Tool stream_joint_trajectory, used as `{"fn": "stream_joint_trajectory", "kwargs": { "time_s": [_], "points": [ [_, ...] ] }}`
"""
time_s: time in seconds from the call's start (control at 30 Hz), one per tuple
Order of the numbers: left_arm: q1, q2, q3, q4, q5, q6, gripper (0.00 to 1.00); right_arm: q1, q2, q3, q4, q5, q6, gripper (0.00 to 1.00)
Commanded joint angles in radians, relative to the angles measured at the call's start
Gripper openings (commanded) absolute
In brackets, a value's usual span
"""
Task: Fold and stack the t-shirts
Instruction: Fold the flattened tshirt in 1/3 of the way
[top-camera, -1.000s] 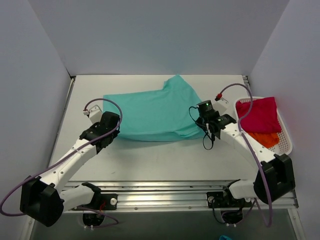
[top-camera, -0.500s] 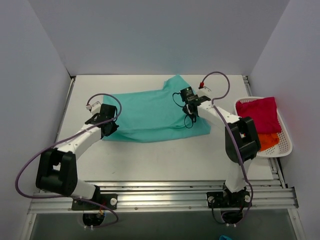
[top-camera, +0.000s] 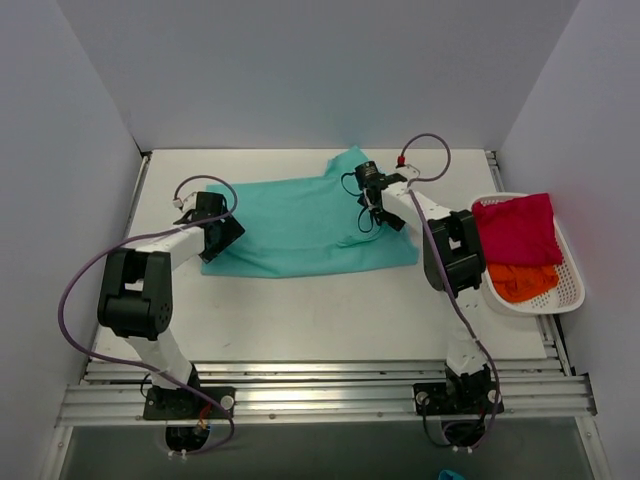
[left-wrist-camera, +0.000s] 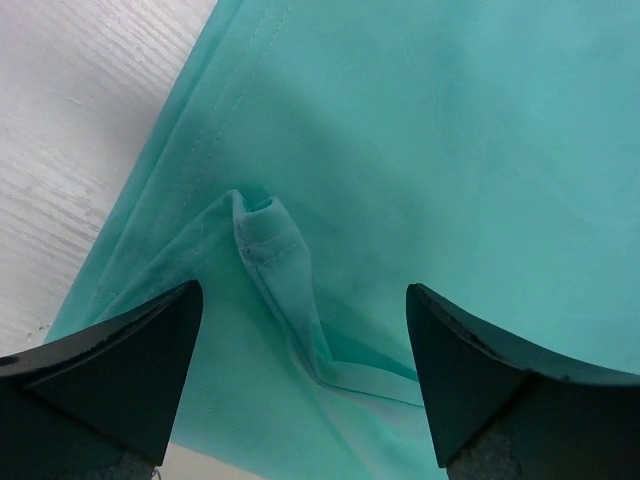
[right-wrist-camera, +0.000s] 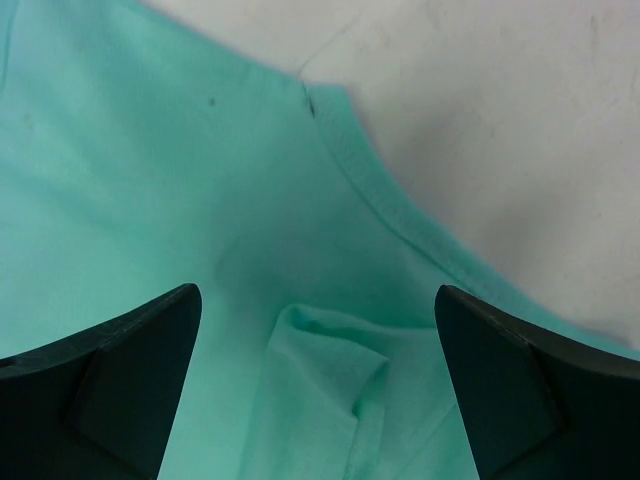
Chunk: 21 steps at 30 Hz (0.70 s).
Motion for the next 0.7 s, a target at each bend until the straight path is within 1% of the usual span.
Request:
{"fn": "stream_joint_trajectory", "kwargs": {
  "time_s": [0.0,0.13,0.17,0.23,0.27,0.3,0.33,0.4,0.43,0.47,0.53,0.57,0.67],
  "points": [
    [0.017,0.016,0.032,0.027,0.029,-0.001,0.92,-0.021,0.01,0.1,-0.073,0.096,-0.017,1.0],
    [0.028,-0.012,0.055,0.008,0.011,-0.014,0.92,-0.034,-0.019,0.118,-0.021,0.082,-0.077,1.0],
    [0.031,-0.03,0.057,0.008,0.006,-0.015,0.92,-0.034,-0.051,0.115,-0.02,0.087,-0.087,1.0],
    [0.035,-0.056,0.058,-0.008,-0.024,-0.034,0.92,-0.031,-0.094,0.065,0.012,0.082,-0.097,1.0],
    [0.037,-0.09,0.055,-0.007,-0.04,-0.04,0.92,-0.029,-0.147,0.034,0.025,0.076,-0.1,1.0],
    [0.04,-0.11,0.052,-0.008,-0.053,-0.052,0.92,-0.028,-0.175,0.002,0.038,0.064,-0.103,1.0],
    [0.042,-0.153,0.04,-0.007,-0.09,-0.06,0.92,-0.023,-0.207,-0.08,0.078,0.035,-0.104,1.0],
    [0.049,-0.191,0.029,-0.002,-0.122,-0.072,0.93,-0.015,-0.295,-0.171,0.123,0.006,-0.107,1.0],
    [0.052,-0.208,0.029,-0.007,-0.147,-0.072,0.93,-0.011,-0.322,-0.257,0.161,-0.019,-0.107,1.0],
    [0.054,-0.231,0.031,-0.013,-0.156,-0.074,0.93,0.003,-0.37,-0.296,0.178,-0.028,-0.109,1.0],
    [0.065,-0.251,0.043,-0.03,-0.155,-0.058,0.93,0.027,-0.414,-0.369,0.228,-0.036,-0.123,1.0],
    [0.068,-0.256,0.049,-0.038,-0.158,-0.054,0.93,0.043,-0.454,-0.433,0.241,-0.031,-0.123,1.0],
    [0.071,-0.273,0.054,-0.044,-0.164,-0.032,0.93,0.1,-0.516,-0.539,0.278,-0.033,-0.111,0.96]
  ]
}}
